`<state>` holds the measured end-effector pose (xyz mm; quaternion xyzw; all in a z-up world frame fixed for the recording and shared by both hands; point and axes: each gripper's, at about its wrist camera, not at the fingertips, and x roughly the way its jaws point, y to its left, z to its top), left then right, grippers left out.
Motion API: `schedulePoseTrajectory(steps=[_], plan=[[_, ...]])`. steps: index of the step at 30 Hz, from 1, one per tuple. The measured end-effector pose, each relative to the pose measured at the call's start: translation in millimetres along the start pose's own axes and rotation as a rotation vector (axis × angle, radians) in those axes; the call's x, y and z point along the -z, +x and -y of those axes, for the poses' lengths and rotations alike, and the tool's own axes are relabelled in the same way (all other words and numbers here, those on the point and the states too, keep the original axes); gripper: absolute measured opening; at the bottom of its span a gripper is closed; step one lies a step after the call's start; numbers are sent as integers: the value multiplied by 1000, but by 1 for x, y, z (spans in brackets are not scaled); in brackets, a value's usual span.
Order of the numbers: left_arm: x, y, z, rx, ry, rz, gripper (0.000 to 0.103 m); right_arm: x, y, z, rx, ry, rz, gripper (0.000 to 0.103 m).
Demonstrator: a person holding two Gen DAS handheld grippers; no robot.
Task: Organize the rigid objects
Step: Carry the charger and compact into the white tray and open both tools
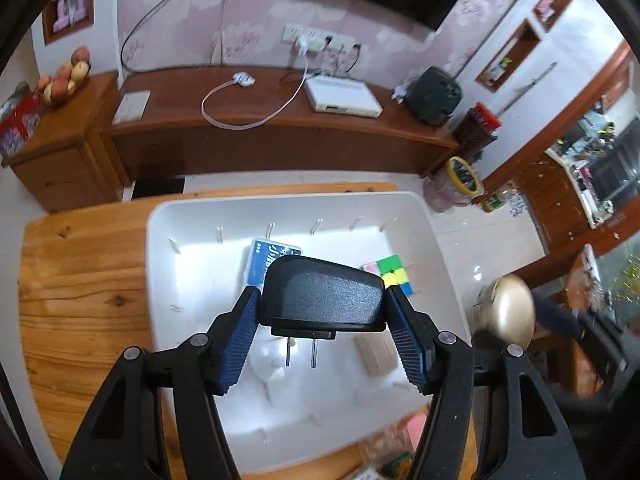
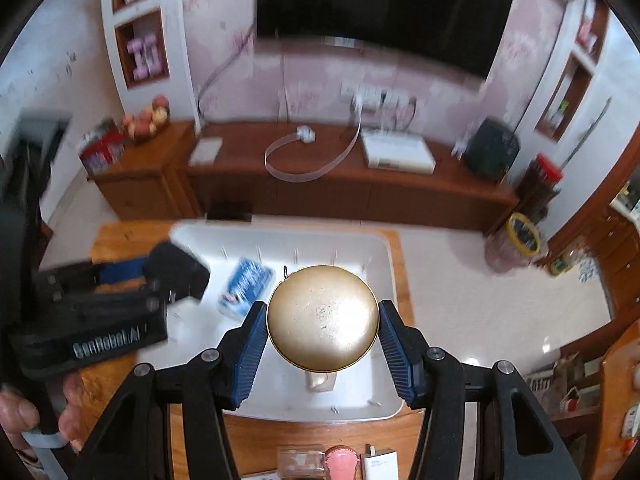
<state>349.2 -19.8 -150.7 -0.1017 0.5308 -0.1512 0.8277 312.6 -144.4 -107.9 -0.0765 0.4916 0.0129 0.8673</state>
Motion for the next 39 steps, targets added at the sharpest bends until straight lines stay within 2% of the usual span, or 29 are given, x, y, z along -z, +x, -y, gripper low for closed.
schedulePoseTrajectory(steps=[4, 10, 19, 21, 22, 23, 24, 29, 39], plan=[[1, 38, 8, -35, -16, -50, 67, 16, 51, 5, -12, -40, -88, 55], [11, 78, 12, -66, -26, -108, 67, 36, 104, 12, -55, -29, -199, 55], [21, 90, 6, -100, -72, -146, 67, 59, 137, 5, -88, -69, -304, 56], [24, 86, 5, -112, -77, -142, 71, 64, 138, 5, -100, -73, -315, 57], [25, 82, 5, -113, -77, -132, 80, 65, 137, 5, -110, -73, -314, 58], [26, 79, 6, -116, -75, -125, 90, 66, 134, 5, -118, -72, -312, 65], [27, 74, 7, -122, -72, -119, 91, 67, 131, 6, -131, -72, -305, 70], [31, 50, 13, -139, -64, -91, 91, 67, 112, 4, -151, -81, -267, 71], [36, -19, 37, -144, -36, 21, 91, 67, 55, 2, -185, -96, -172, 71]])
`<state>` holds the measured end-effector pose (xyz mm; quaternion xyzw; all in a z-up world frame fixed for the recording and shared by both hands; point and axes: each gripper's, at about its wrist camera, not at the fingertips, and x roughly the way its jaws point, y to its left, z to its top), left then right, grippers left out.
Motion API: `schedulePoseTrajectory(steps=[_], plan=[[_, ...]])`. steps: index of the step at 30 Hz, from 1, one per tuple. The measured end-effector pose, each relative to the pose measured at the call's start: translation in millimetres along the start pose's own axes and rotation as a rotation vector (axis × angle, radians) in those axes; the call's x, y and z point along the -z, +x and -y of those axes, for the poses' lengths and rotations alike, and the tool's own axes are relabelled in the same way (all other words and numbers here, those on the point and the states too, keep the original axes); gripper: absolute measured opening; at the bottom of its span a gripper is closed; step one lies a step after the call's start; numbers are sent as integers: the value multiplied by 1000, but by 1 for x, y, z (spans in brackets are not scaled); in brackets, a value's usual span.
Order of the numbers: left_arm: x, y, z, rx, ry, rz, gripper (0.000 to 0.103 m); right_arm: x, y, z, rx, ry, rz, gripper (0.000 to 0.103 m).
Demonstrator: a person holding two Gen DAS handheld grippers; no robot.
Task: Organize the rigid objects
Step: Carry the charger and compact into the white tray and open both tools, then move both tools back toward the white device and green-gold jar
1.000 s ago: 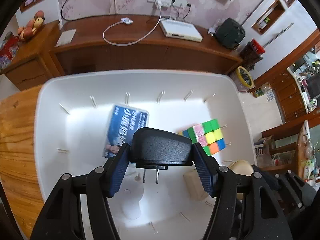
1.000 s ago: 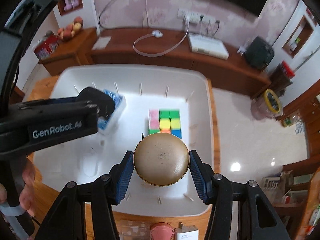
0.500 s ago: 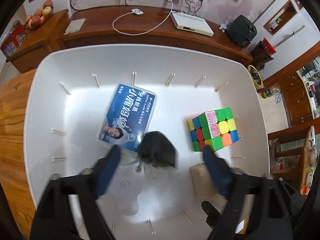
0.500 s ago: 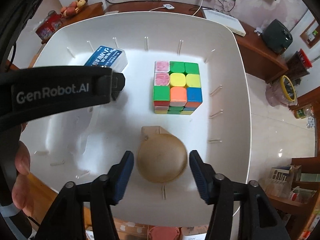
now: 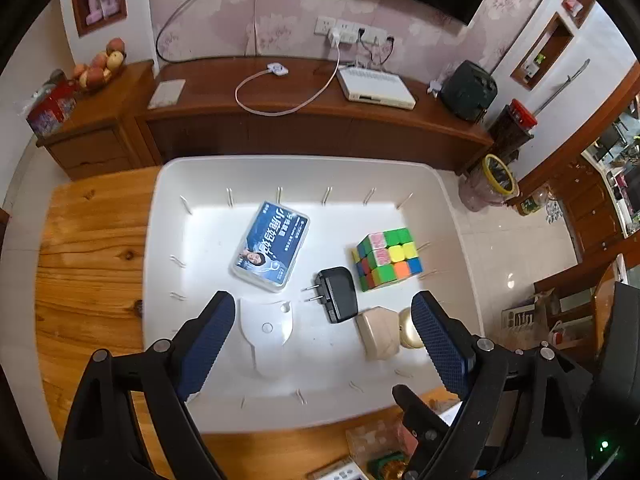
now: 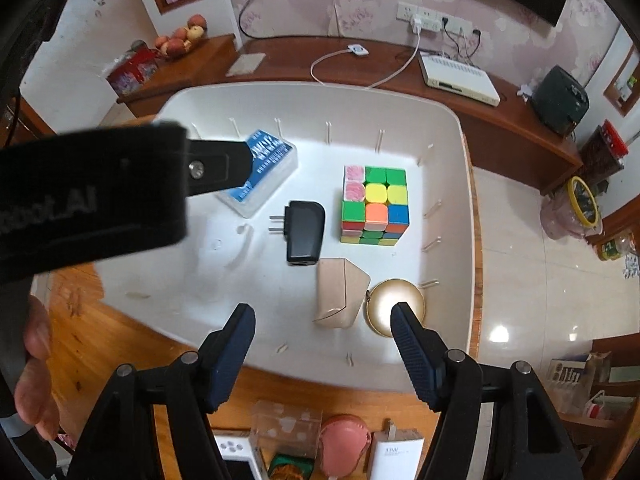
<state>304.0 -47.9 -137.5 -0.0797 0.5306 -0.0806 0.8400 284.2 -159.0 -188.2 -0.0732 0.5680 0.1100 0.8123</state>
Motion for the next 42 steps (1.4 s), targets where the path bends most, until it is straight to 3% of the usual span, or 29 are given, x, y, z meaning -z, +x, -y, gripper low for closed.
schedulePoseTrajectory(steps=[11, 21, 32, 42], plan=[[24, -62, 22, -38, 91, 109, 91, 12, -50, 10, -1, 22, 106, 71], [52, -101, 36, -46, 162, 157, 92, 38, -89, 14, -11, 54, 174, 71], [87, -116, 49, -40, 280, 156, 92, 76, -110, 19, 12, 128, 207, 71], [127, -98, 43, -3, 357, 81, 92, 120, -105, 26, 41, 235, 182, 71]])
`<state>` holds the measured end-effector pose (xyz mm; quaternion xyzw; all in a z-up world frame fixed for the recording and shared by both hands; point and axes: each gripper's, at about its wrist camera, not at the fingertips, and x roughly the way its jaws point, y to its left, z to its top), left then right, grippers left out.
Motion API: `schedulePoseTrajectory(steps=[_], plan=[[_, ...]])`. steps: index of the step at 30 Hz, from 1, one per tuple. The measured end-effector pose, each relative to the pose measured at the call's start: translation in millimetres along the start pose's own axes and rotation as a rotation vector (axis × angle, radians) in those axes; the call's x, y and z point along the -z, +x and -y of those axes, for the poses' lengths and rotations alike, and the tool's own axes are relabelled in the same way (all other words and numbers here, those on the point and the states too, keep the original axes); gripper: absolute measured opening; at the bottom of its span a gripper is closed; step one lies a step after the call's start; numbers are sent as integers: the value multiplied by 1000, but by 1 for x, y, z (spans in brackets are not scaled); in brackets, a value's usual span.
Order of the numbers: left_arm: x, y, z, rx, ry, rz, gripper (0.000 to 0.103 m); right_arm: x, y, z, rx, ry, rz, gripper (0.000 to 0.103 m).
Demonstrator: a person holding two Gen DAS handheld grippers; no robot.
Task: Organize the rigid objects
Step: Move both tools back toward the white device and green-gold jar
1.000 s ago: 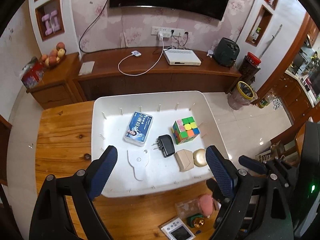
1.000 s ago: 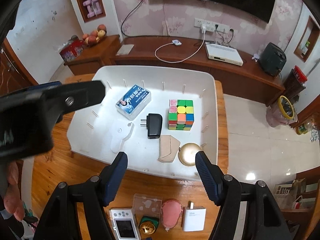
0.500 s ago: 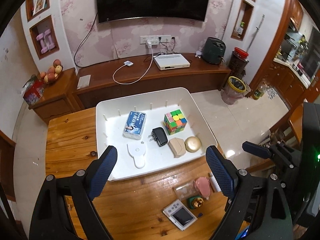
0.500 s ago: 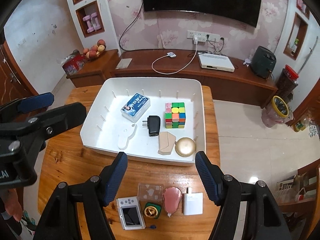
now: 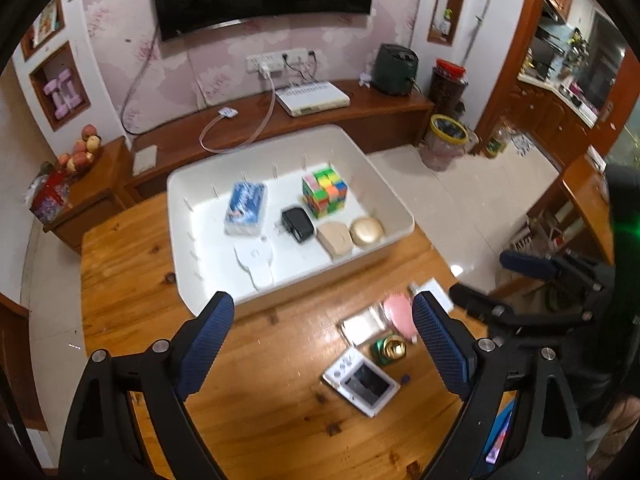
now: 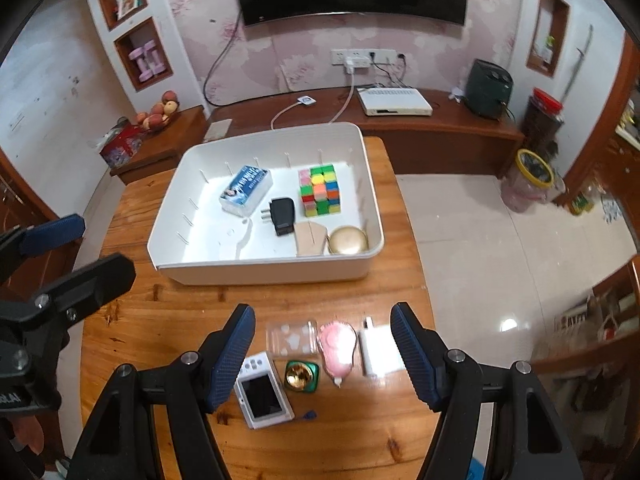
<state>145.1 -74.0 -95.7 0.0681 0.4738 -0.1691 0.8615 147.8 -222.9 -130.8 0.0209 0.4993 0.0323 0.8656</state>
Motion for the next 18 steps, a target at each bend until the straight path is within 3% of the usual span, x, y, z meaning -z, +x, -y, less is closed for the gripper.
schedulePoseTrajectory(steps=[3, 11, 14, 18], plan=[[17, 15, 3, 38, 13, -55, 92, 12, 3, 8, 15, 20, -7, 71], [72, 65, 34, 139, 220, -171, 92, 56, 29, 31, 30, 89, -66, 71], [87, 82, 43, 176, 282, -204, 102, 74, 44, 36, 33, 103, -110, 71], [96, 103, 47, 202, 334, -241, 102, 95, 62, 42, 31, 119, -154, 71]])
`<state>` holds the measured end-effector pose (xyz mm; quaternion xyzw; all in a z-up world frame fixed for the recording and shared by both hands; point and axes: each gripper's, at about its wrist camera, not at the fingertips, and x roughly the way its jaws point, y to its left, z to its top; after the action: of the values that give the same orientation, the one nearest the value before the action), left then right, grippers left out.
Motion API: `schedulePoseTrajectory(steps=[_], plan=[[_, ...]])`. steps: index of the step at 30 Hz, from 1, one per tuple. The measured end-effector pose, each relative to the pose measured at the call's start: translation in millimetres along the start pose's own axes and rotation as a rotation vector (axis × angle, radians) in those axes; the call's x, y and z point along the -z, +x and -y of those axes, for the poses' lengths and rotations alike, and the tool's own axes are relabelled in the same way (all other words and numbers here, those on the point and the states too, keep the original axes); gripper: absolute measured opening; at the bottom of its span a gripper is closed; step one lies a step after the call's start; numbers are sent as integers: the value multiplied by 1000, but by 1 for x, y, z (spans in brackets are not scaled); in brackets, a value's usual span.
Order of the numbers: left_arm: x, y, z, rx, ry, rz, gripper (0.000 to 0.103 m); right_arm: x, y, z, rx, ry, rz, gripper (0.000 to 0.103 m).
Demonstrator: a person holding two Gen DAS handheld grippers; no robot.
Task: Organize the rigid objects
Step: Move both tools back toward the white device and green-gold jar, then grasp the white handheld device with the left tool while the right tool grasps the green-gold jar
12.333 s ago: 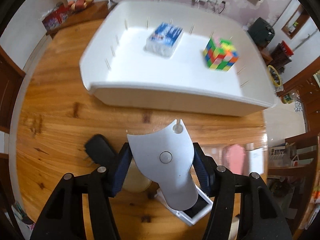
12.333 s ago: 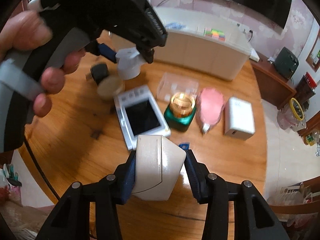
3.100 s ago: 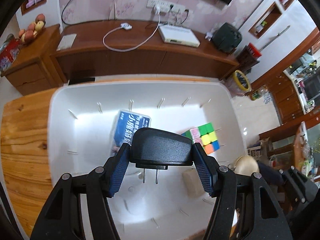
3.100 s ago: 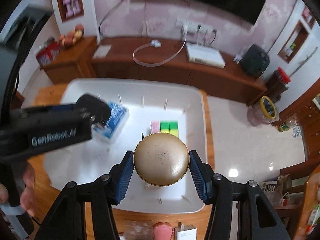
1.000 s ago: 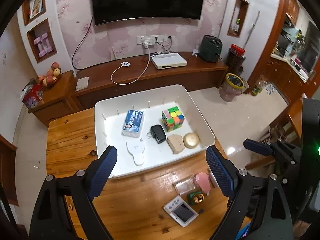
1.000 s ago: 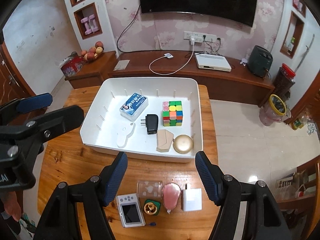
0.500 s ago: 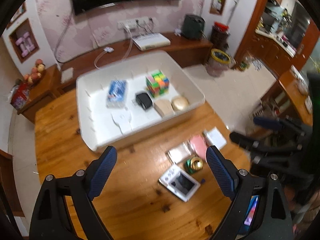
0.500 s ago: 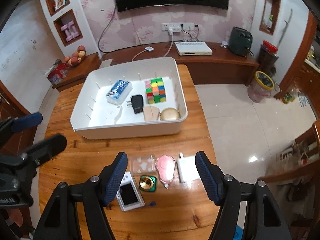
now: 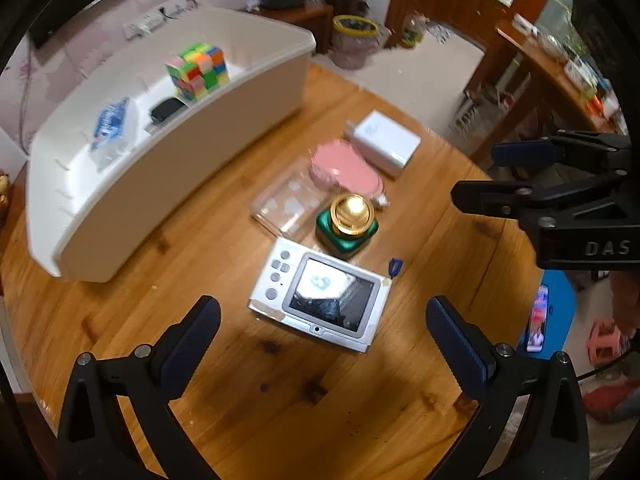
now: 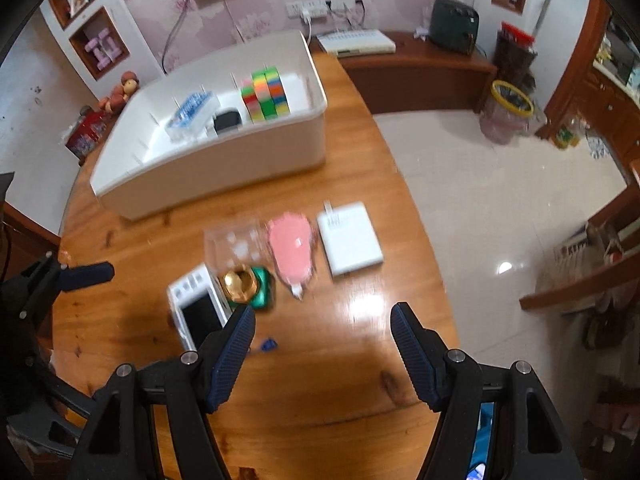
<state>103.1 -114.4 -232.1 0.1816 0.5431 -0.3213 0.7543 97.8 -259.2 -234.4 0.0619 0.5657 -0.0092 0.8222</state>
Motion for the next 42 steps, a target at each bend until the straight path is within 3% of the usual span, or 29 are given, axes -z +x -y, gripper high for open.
schedulePoseTrajectory(steps=[10, 23, 27, 42], plan=[[-8, 42, 8, 31, 98, -91, 102, 12, 29, 10, -14, 42, -59, 71], [-10, 69, 13, 26, 129, -114, 102, 10, 45, 11, -11, 38, -87, 71], [-11, 68, 12, 19, 112, -88, 94, 8, 50, 3, -12, 10, -91, 71], [39, 46, -36, -36, -119, -38, 93, 4, 65, -44, -82, -93, -78, 71]])
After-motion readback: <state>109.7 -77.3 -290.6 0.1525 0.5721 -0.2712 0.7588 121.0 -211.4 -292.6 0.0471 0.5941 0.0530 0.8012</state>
